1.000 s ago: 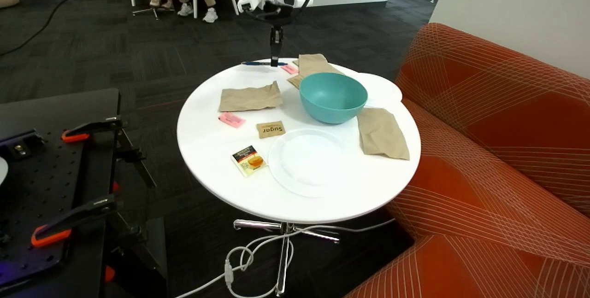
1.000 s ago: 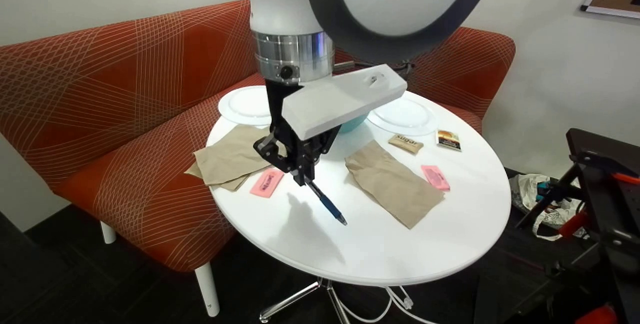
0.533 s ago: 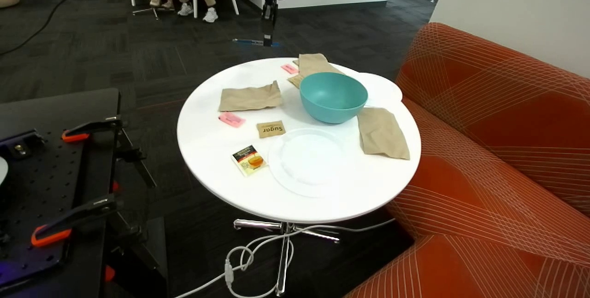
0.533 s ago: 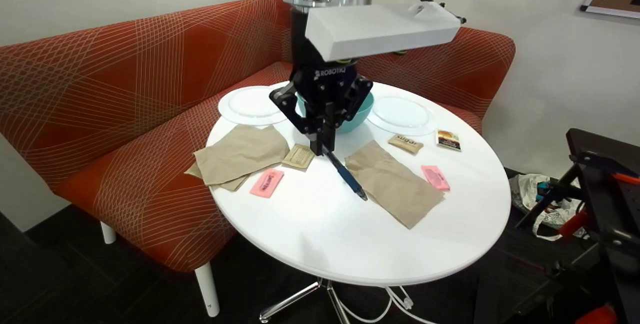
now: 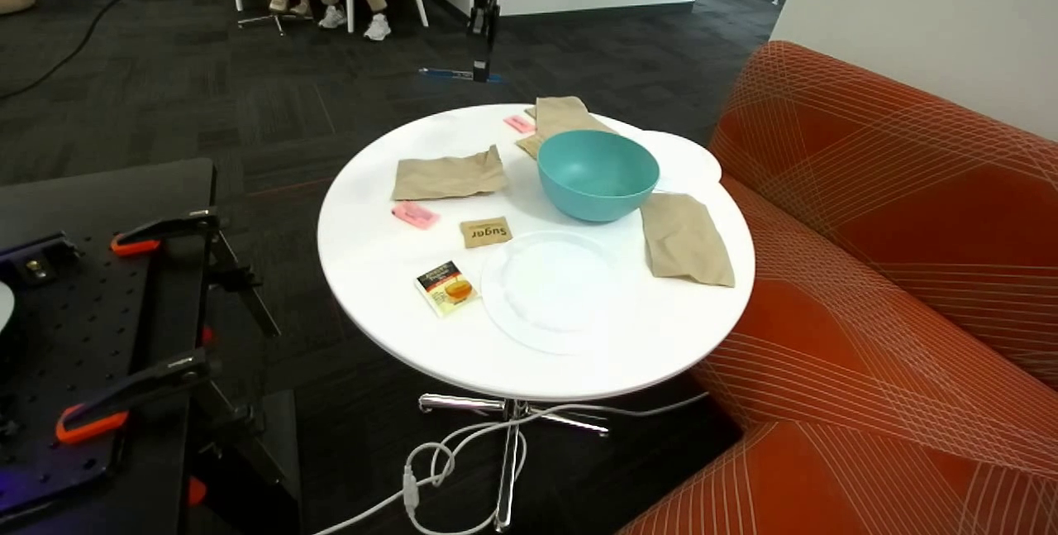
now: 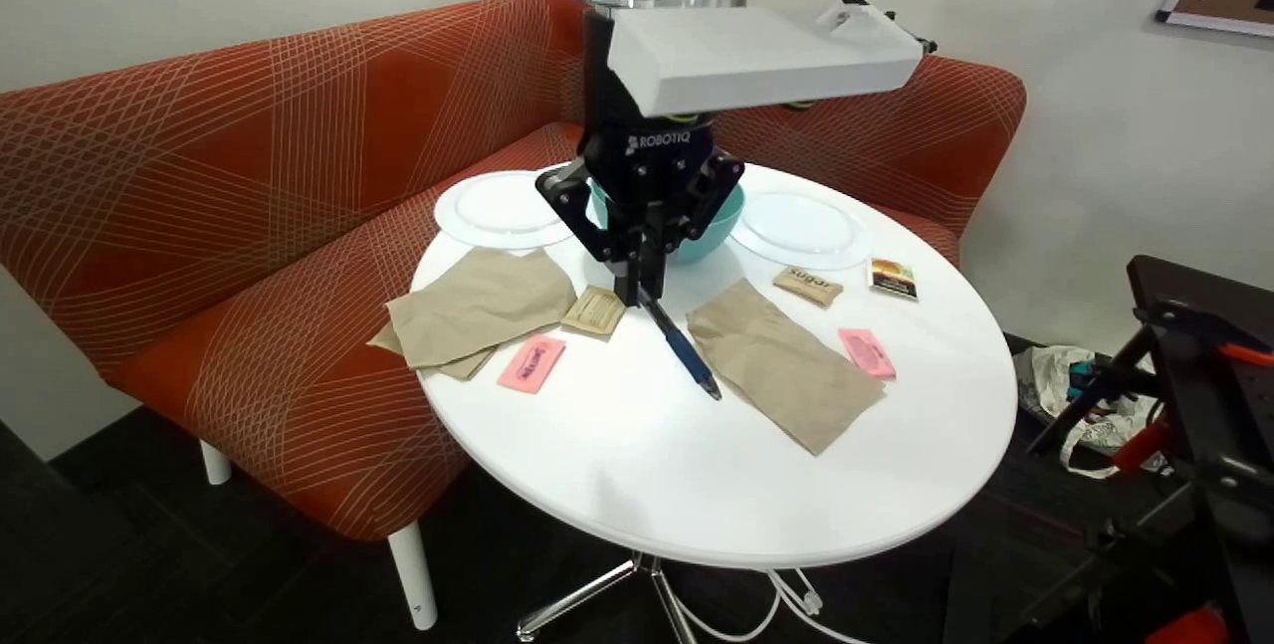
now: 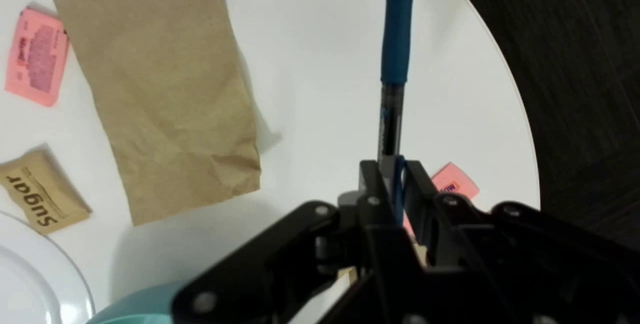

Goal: Move the pen slightly to the right

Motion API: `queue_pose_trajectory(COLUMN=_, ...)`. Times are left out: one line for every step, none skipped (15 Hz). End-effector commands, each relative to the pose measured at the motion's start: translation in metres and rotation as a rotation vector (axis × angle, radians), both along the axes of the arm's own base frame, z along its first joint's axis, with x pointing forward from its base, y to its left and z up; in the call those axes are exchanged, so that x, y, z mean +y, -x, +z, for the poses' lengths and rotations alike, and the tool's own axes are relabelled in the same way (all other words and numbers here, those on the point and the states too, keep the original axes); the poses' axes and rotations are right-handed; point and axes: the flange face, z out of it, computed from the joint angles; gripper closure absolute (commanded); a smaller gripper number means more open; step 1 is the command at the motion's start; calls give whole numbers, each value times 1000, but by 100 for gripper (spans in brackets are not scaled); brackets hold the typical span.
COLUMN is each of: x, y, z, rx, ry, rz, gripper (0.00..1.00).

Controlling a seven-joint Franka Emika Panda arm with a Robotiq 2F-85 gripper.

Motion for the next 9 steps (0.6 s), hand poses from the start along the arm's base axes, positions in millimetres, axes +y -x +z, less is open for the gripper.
queue_pose_trajectory(x=1, y=-4, z=3, rx=-18, ry=-36, rz=-186, gripper=96)
queue_pose_trajectory(x=2, y=-2, z=2, rx=-14, ry=-31, rz=-238, gripper=96)
queue_pose_trajectory(x=2, y=-1, z=2, rx=-13, ry=-27, rz=-292, gripper=96)
queue_pose_trajectory(x=2, y=0, z=3, rx=-17, ry=-18, rz=-344, gripper=96)
queue_pose_trajectory(x=2, y=1, z=4, rx=-8, ry=-15, rz=-400, gripper=96)
queue_pose_trajectory(x=1, y=3, z=4, rx=-8, ry=-13, rz=-454, gripper=96)
queue_pose_trajectory(x=0, y=5, z=4, rx=-6, ry=-13, rz=-510, gripper=96)
queue_pose_trajectory(x=-1, y=7, z=4, rx=-6, ry=-12, rz=-564, gripper=96)
queue_pose_trajectory(x=-3, y=10, z=2, rx=-2, ry=-16, rz=-616, gripper=96)
